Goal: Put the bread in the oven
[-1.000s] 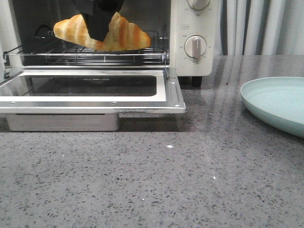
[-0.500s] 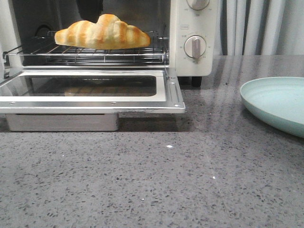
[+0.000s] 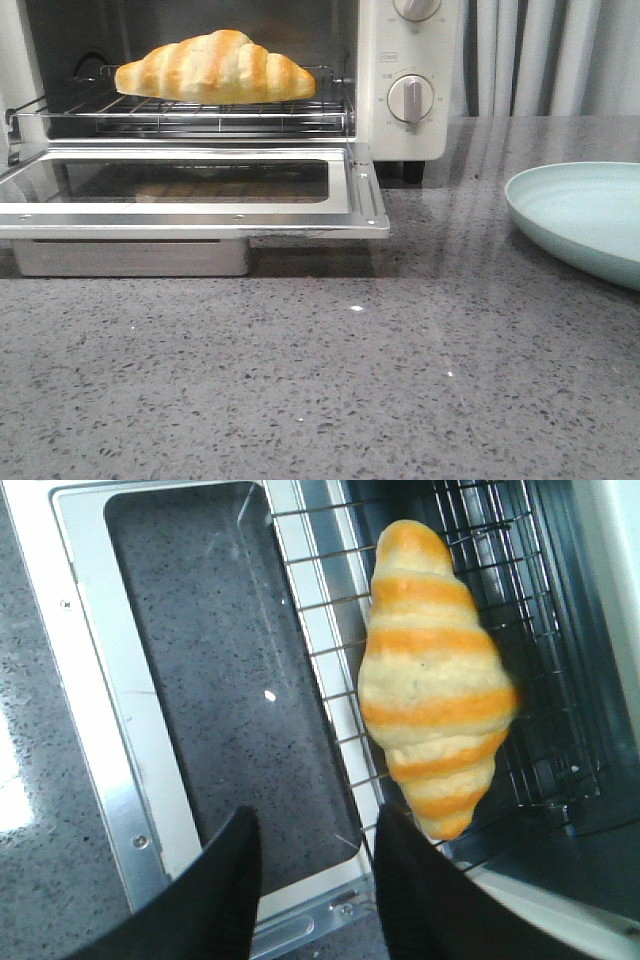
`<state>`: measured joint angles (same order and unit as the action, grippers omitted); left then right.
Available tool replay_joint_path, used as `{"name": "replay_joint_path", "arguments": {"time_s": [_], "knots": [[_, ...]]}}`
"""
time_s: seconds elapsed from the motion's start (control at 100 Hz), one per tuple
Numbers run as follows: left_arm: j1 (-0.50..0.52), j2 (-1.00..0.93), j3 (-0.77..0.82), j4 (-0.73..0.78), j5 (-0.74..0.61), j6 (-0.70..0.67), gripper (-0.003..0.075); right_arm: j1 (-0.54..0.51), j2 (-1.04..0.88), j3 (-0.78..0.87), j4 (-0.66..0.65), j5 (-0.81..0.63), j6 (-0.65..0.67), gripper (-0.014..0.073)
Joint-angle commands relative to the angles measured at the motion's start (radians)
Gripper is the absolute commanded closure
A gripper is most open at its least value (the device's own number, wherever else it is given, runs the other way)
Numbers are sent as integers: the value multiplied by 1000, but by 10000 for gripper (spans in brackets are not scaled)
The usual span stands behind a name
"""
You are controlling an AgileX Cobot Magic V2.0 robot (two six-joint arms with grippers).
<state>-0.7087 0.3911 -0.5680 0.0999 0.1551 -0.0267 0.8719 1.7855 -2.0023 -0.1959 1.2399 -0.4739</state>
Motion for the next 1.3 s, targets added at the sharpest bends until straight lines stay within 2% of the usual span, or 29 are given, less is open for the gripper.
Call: {"name": "replay_joint_path", "arguments": {"time_s": [0.0,0.3,0.57,0.78,0.93,1.11,1.29], "knots": [[-4,5,-36,2,-72,-2,740,1,-71,-32,1,5,12,365],[-4,5,-36,21,-72,-2,740,1,-137,-32,35,27,59,375],[-4,5,-36,25,-72,-2,740,1,-226,-32,65,51,72,507],[-4,5,-36,25,-72,-2,740,1,-303,-32,76,60,85,569],[-4,5,-36,25,-72,-2,740,1,-348,-28,76,55,85,578],[-4,5,-34,27,-69,-2,740,1,-424,67,76,-63,87,578],[-4,5,-34,27,-63,-2,740,1,-542,323,-30,-293,159,578]]}}
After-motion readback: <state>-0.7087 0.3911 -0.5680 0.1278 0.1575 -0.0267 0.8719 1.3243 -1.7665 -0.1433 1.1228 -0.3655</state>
